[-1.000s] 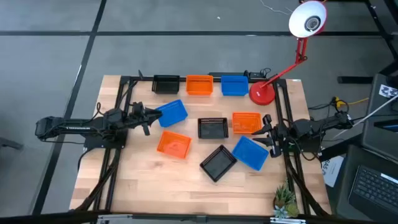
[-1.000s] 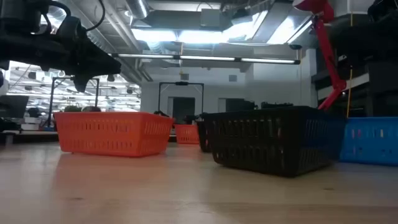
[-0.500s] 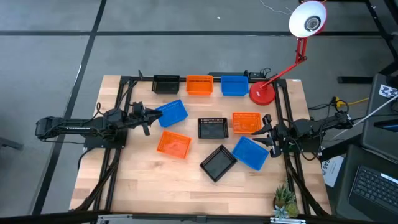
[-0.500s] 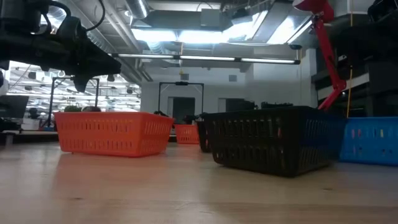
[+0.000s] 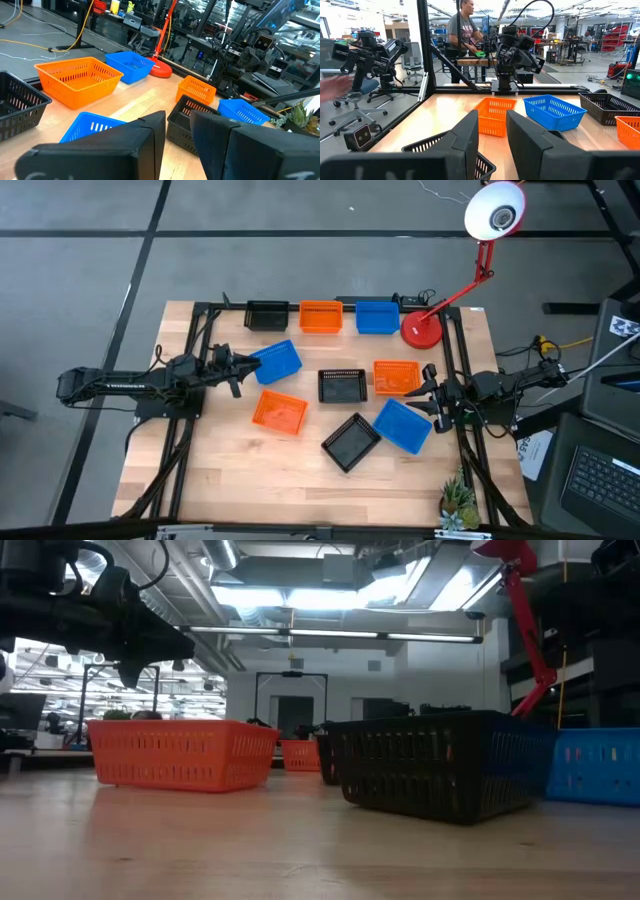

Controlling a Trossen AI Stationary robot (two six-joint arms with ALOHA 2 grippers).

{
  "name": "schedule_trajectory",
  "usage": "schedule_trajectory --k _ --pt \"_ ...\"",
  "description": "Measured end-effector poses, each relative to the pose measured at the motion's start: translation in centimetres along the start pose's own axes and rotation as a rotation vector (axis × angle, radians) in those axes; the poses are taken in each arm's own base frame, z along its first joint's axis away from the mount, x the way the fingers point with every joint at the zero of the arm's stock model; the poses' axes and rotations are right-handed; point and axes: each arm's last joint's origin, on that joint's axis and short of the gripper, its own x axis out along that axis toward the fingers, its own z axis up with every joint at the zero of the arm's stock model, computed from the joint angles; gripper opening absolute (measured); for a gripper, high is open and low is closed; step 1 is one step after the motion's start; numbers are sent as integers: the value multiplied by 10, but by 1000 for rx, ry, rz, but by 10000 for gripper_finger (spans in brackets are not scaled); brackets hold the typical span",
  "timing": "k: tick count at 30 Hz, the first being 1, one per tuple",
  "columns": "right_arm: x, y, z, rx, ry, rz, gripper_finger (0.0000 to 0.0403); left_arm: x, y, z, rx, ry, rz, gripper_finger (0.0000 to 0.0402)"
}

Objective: Stack baskets by color

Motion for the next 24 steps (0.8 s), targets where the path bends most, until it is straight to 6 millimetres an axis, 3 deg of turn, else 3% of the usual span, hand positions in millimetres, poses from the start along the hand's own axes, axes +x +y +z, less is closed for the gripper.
schedule_trajectory --k 12,21,24 --pt "0 0 2 14 -22 0 100 0 0 0 14 0 0 82" --pt "0 2 5 256 -43 60 100 0 -2 -1 -30 28 -69 82" --pt "0 2 9 250 -86 66 100 0 -3 -1 29 32 -102 82"
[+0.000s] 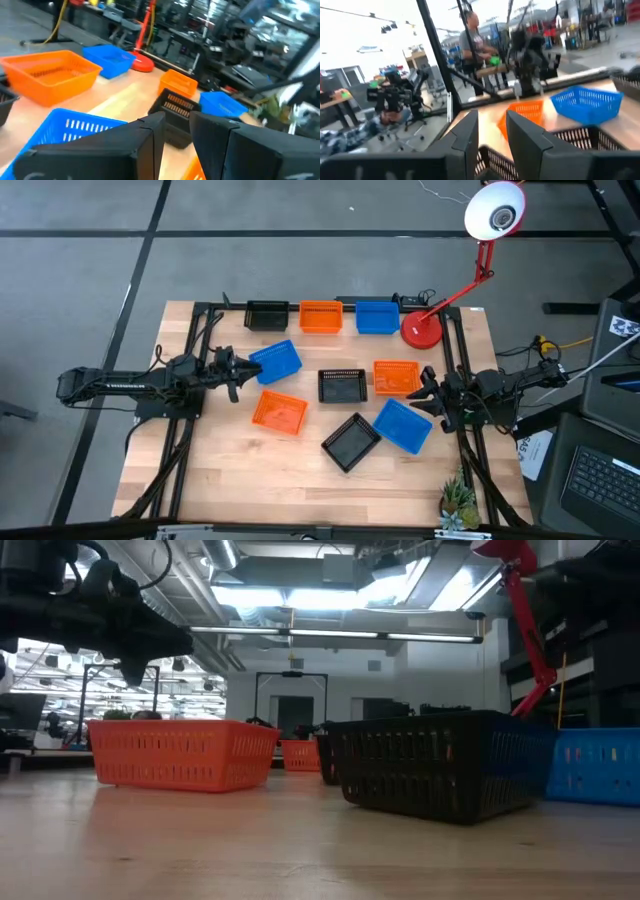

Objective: Stack baskets by color
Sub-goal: Stack the bottom blue basket on top of the top blue basket

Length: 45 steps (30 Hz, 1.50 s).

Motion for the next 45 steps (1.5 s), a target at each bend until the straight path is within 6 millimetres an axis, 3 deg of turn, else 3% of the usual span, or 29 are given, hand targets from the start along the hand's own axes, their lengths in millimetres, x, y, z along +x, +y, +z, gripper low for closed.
schedule_trajectory --k 5,8,12,16,20,24,29,34,45 --pt "-2 5 19 -95 -199 60 100 0 -1 6 195 -65 17 82" --pt "-4 11 28 -98 -262 185 100 0 -1 6 294 -62 20 82" --pt "-11 24 67 -10 -286 365 100 0 -2 9 321 -94 15 82" --pt "-4 35 102 -22 -120 326 100 -1 -3 11 318 -116 11 82" --pt "17 37 121 29 199 45 100 -1 -3 11 318 -116 11 82" --pt "37 34 122 129 538 -306 100 -1 -3 11 317 -116 11 82" --pt "52 32 105 177 920 -557 100 -1 -3 11 302 -116 10 82" --pt "69 29 85 89 1097 -604 100 -1 -3 10 286 -115 9 82" --pt "97 28 49 258 1296 -662 100 -1 -3 10 260 -108 9 82"
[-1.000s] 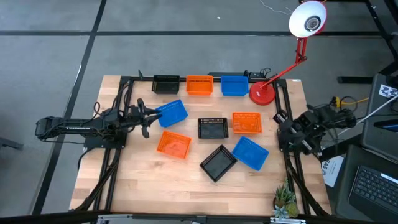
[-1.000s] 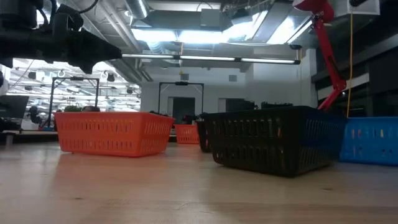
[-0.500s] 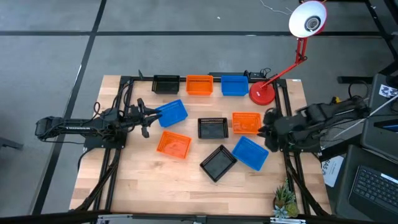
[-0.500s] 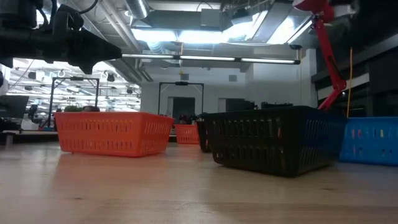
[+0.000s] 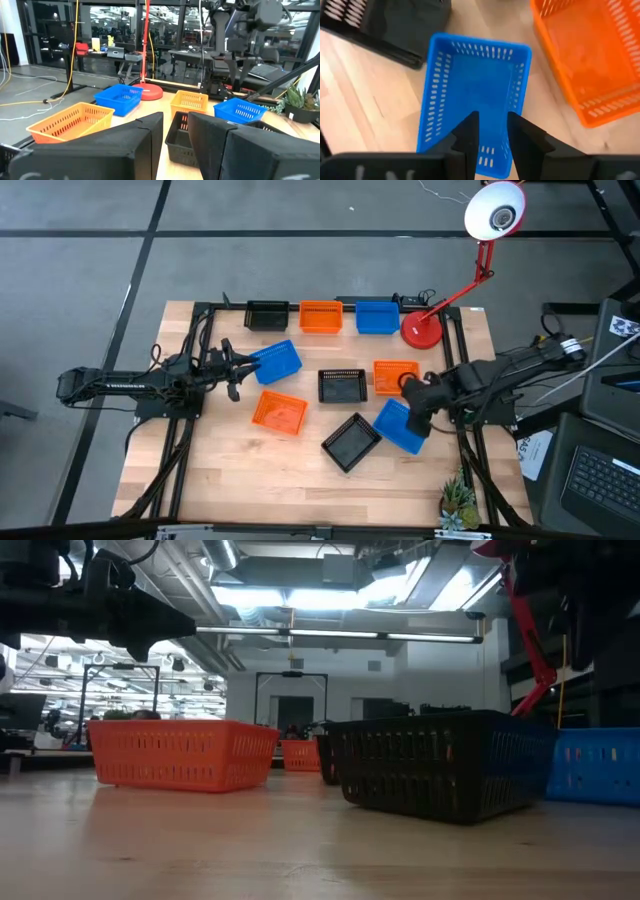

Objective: Stack baskets by color
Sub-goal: Stack the bottom blue basket on top of the top blue basket

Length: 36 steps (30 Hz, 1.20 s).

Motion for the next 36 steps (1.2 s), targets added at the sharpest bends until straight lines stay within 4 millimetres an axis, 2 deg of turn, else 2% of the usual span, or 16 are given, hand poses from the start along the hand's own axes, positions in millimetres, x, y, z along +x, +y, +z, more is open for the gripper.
schedule_trajectory --k 18,36 --pt "58 11 15 16 157 -243 100 0 0 -1 1 7 0 82" --pt "91 10 20 1 268 -341 100 0 0 -1 2 7 0 82"
